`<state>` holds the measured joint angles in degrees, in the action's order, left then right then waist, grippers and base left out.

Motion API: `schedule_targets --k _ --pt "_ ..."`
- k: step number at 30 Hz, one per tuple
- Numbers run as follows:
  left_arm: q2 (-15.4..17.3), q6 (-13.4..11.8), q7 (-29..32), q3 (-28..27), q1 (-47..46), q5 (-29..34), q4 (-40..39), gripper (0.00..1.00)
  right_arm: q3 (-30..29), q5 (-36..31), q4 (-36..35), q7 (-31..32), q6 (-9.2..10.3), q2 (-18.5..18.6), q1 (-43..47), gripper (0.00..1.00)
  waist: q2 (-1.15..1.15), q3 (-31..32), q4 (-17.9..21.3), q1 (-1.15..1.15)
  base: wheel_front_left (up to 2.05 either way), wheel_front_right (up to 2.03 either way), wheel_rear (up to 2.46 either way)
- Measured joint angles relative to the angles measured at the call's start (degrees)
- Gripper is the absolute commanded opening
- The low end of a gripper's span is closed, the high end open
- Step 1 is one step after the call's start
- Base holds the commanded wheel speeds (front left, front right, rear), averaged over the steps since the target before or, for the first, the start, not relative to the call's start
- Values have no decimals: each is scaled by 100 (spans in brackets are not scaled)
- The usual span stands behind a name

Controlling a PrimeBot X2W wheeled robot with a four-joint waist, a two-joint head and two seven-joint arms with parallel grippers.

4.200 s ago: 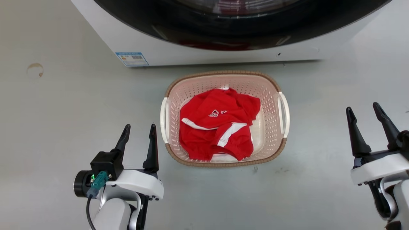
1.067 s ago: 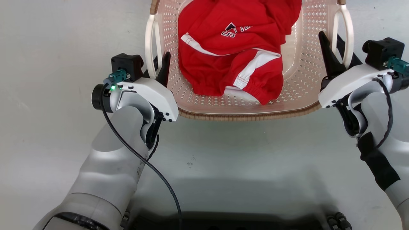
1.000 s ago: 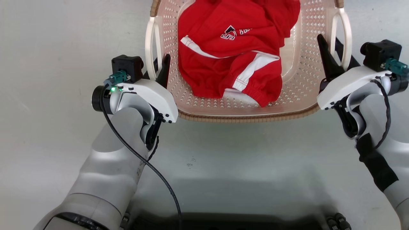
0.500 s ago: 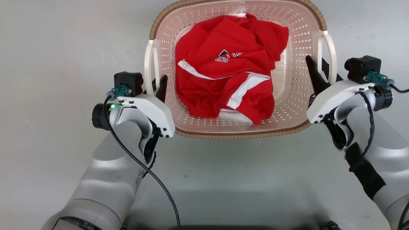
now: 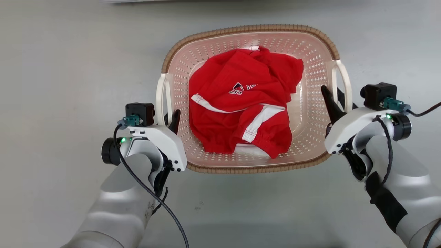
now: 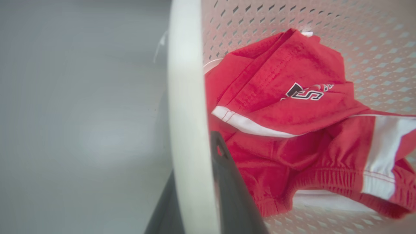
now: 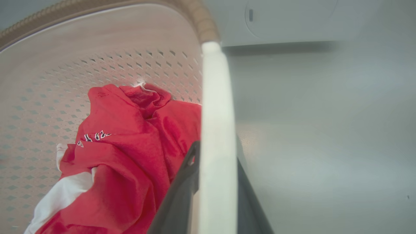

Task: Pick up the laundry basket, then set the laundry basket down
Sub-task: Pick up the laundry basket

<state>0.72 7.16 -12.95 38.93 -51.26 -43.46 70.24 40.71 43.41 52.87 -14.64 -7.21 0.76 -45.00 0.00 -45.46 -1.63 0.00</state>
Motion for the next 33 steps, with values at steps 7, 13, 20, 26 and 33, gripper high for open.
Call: schedule_targets --k 7,13,20,26,33 --pt "78 18 257 204 281 -268 33 0 474 495 172 0 0 -60 235 0 0 468 79 0 0 0 0" --pt "107 19 548 325 474 -458 43 0 1014 981 392 2 0 -94 304 0 0 830 122 0 0 0 0" --pt "186 22 845 445 725 -689 55 0 1610 1536 527 63 -1 -145 327 0 0 1364 176 0 0 0 0" --pt "231 26 1095 530 963 -843 60 0 1981 1965 671 302 -2 -194 469 0 0 1803 233 0 0 0 0" --pt "271 60 1354 608 1249 -1044 65 0 2324 2352 784 523 -7 -256 709 0 0 2312 313 0 0 0 0"
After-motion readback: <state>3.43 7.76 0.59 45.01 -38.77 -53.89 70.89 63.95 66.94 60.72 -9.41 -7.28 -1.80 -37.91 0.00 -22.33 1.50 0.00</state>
